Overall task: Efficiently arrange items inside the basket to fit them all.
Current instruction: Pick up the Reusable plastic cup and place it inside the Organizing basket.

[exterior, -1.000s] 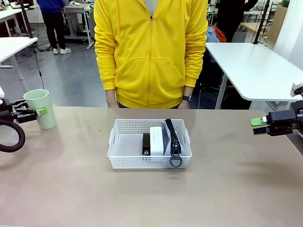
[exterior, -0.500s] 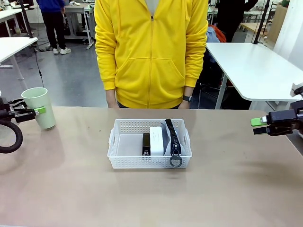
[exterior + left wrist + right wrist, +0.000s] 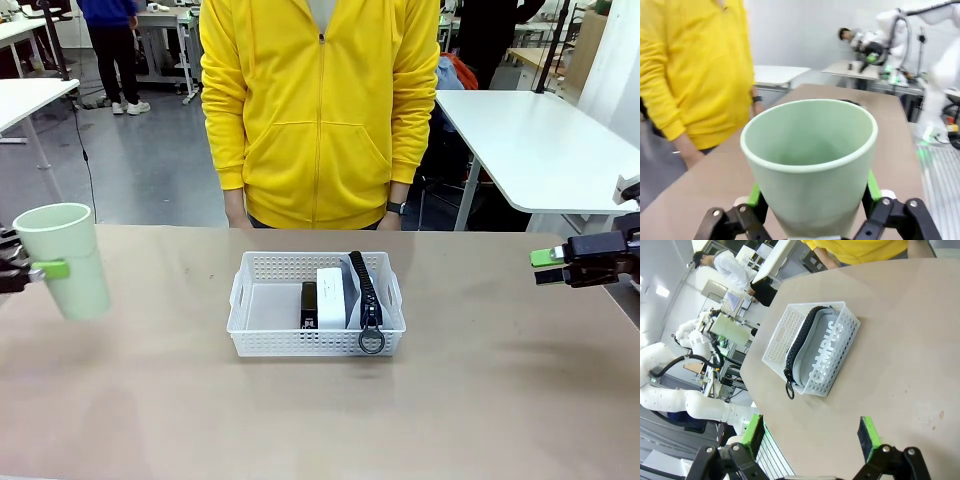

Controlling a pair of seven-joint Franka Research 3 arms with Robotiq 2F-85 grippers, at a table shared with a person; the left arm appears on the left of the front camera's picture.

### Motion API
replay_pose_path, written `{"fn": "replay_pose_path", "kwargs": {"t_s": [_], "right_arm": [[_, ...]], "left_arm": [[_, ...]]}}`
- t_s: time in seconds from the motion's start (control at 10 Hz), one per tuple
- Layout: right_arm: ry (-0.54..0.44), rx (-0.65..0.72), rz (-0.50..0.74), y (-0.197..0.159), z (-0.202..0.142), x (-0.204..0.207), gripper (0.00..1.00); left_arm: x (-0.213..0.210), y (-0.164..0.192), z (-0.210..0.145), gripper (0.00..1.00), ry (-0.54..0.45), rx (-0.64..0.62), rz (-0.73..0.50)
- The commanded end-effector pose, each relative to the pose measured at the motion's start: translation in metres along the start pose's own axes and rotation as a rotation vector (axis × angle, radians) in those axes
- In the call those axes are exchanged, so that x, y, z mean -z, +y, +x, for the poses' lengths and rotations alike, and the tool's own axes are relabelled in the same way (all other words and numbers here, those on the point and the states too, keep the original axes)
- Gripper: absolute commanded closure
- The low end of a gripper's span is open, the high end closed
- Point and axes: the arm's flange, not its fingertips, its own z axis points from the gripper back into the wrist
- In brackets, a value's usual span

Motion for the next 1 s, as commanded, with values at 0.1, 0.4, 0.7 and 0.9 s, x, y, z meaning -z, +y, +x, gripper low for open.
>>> {"fn": "replay_pose_path", "kwargs": {"t_s": [0.1,0.4,0.7,0.9], "right_arm": [[0.005,0.016,-0.002,0.003,0.001,0.0,0.0],[0.005,0.016,-0.002,0.003,0.001,0.0,0.0],[0.005,0.016,-0.002,0.003,0.001,0.0,0.0],[0.005,0.016,-0.002,0.003,0.001,0.0,0.0]], "left_arm": [[-0.013,-0.006,0.006,1.0,-0.06,-0.01,-0.043],[-0.01,-0.015,0.009,1.0,-0.003,0.009,-0.05],[0.005,-0.024,0.017,0.12,0.207,-0.02,-0.049],[0.067,-0.053,0.076,0.12,0.338,0.002,-0.224]]}}
